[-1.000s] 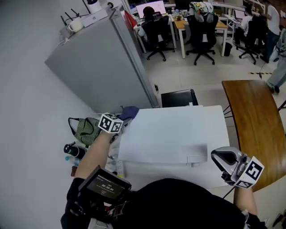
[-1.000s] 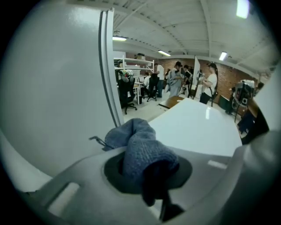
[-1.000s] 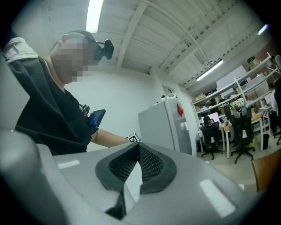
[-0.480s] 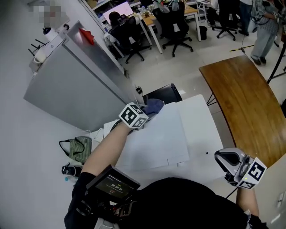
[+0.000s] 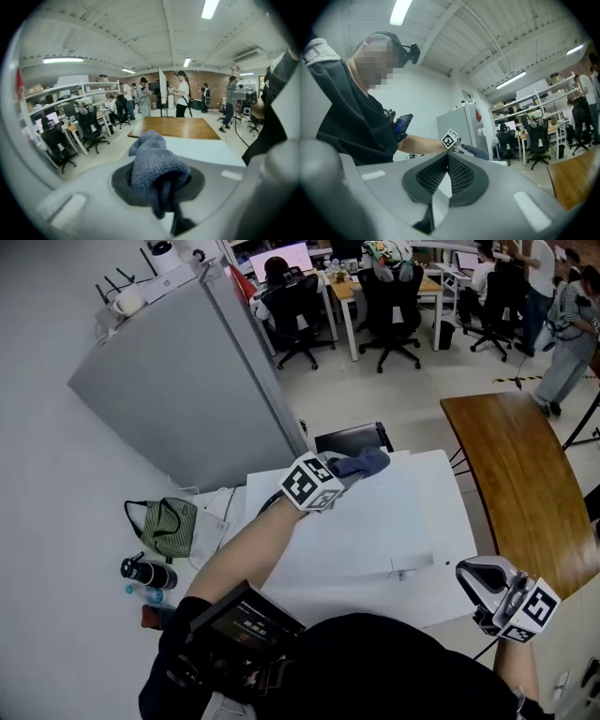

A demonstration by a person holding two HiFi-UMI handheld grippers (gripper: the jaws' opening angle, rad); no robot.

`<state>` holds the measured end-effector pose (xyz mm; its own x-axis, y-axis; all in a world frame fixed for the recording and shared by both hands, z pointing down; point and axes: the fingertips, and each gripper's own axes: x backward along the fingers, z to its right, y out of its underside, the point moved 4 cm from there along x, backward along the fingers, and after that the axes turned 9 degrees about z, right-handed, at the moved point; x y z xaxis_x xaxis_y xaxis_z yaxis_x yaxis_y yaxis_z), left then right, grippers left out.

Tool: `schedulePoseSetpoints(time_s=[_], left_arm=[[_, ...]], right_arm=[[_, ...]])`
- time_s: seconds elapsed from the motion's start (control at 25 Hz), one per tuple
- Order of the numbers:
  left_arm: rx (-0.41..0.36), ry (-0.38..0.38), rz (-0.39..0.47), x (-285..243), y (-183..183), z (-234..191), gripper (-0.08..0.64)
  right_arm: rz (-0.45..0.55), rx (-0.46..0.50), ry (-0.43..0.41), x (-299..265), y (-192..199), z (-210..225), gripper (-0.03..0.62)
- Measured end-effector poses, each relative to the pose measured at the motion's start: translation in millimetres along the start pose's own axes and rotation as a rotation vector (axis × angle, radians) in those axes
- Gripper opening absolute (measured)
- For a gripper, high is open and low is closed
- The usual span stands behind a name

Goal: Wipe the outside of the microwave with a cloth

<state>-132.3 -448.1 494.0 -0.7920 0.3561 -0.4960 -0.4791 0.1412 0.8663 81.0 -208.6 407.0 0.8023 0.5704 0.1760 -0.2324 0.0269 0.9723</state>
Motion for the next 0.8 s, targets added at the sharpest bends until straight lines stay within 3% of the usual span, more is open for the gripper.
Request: schedulePoseSetpoints(time_s=[0.2,0.32,0.56,0.8], left_arm=[[0.058,-0.278,-0.066,188,95,-45,0.057],[0.117,-0.346,-0.08,245,146,-49,0.057],[0.143,-0.299,-0.054,234,180,-35,0.058],[0.083,-0.276,-0.134,186,144,-25,0.057]], right_arm=[[-0.018,0.035,-0.062,-66,-3,-65,0.005],[-0.042,0.043,-0.083,-101,-1,-100,0.005],[-0.077,0.043,-0.094,-128,10,-134,0.005],[-0.037,0.038,-0.046,-73,-3,-101,0.005]])
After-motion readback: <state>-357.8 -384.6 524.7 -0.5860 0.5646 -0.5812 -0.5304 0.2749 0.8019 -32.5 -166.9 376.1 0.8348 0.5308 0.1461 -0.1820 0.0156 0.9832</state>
